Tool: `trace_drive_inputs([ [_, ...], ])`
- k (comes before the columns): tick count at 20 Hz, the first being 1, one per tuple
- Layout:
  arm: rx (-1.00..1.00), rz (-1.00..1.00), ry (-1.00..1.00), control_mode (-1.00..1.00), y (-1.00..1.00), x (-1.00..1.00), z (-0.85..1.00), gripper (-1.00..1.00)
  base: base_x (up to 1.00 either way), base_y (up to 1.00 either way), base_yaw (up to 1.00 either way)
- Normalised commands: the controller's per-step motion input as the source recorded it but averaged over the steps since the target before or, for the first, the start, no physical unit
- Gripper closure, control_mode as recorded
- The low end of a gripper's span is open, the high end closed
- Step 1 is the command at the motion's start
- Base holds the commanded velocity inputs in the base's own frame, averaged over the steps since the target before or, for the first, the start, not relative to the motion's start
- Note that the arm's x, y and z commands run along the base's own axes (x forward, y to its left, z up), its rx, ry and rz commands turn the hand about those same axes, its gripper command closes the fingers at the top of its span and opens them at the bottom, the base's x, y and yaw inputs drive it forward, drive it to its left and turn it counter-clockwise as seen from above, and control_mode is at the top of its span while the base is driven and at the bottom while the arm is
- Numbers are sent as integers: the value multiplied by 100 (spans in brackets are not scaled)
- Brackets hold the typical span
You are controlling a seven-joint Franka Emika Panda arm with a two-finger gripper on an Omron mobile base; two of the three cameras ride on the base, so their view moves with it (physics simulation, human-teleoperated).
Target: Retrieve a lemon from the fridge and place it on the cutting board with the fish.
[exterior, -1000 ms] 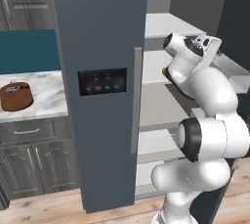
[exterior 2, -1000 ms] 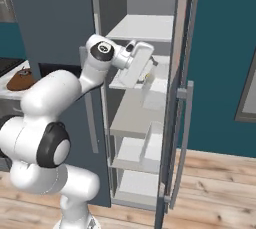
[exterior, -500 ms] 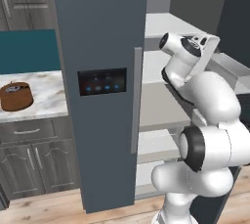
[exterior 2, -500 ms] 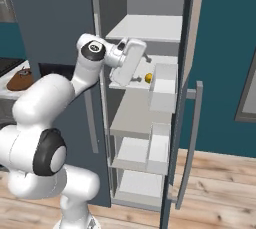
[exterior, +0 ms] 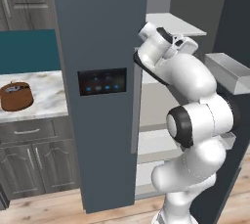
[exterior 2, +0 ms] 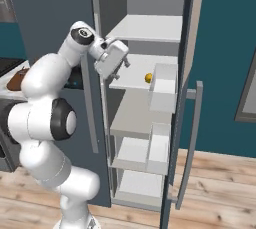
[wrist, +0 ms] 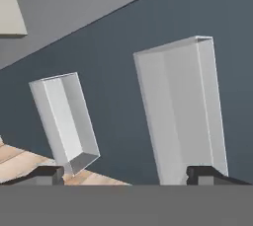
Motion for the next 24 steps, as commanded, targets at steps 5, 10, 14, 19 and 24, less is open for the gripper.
trace_drive_inputs([
  [5,54,-22,-27,-100,100,-6,-2,-100,0,0,0],
  [10,41,-10,-43,-100,60,-53,-1,-100,0,0,0],
  [14,35,-1,-34,-100,2,-34,-5,-100,0,0,0],
  [19,11,-10,-9,-100,-6,-36,-8,-100,0,0,0],
  [24,3,-3,-9,-100,32,-47,-10,-100,0,0,0],
])
